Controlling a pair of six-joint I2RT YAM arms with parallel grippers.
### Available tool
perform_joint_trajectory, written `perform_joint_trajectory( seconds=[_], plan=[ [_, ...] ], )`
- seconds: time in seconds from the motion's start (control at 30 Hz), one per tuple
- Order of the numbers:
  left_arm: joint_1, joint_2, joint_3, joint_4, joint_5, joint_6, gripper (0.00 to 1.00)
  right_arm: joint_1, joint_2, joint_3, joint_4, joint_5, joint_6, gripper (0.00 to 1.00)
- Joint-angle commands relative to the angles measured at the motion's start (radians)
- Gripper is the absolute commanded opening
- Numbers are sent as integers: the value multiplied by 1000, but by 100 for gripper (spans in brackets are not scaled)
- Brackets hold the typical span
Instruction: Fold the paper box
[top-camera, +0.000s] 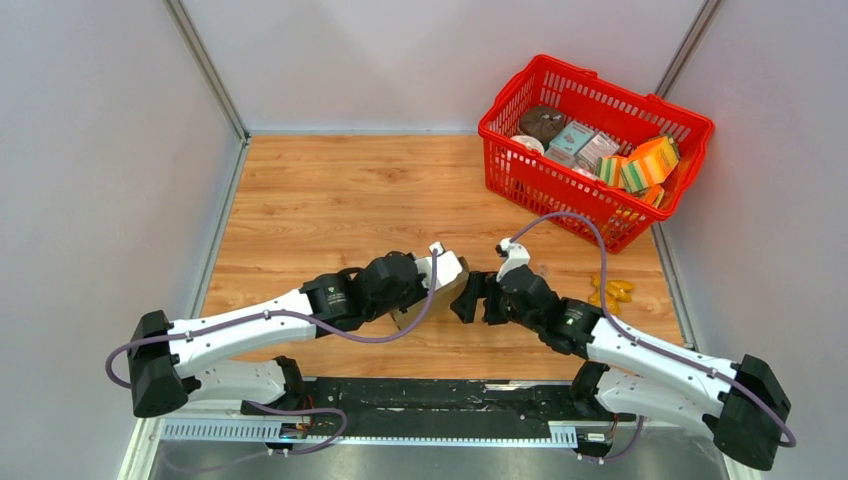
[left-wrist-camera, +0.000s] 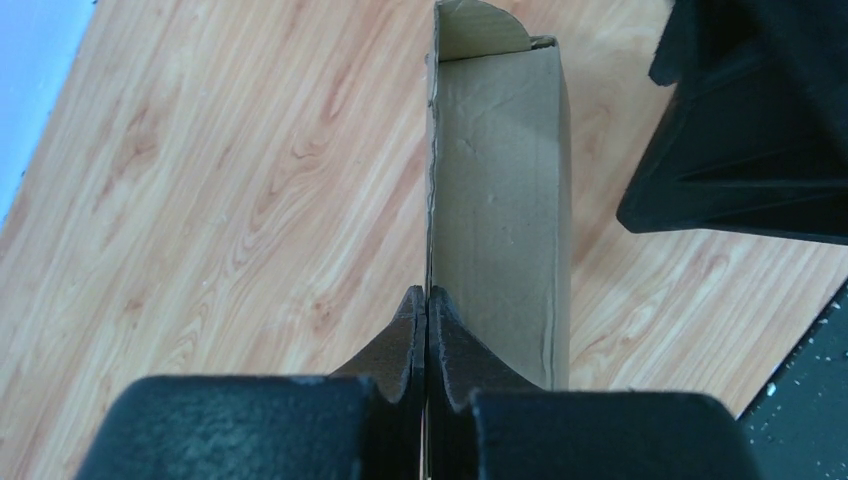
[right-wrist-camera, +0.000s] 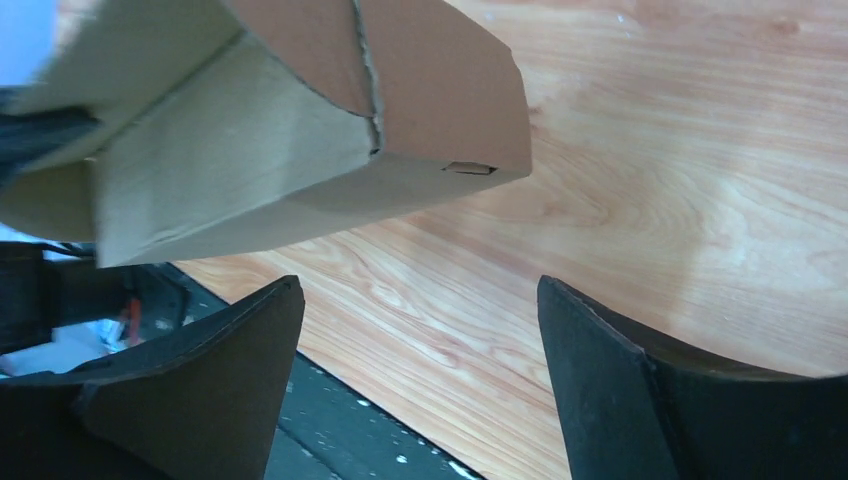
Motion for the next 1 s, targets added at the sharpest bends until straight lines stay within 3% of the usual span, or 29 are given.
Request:
perform_joint_trajectory(
  seconds=[0.0, 0.17, 0.5, 0.7, 0.97],
  plan=[
    [-3, 33, 46, -47, -81, -42, 0, -34, -57, 34, 82, -29, 103, 91],
    [-4, 67, 65, -59, -100, -59, 0, -97, -16, 67, 106, -38, 147, 92],
    [-3, 73, 73, -61, -130, -73, 0, -104, 249, 161, 142, -4, 108, 91],
    [-3, 29, 76, -88, -207, -102, 0, -104, 230, 78, 156, -24, 131, 91],
    [-3, -13, 76, -84, -199, -125, 0, -104, 266, 41, 180, -52, 131, 92]
  ],
)
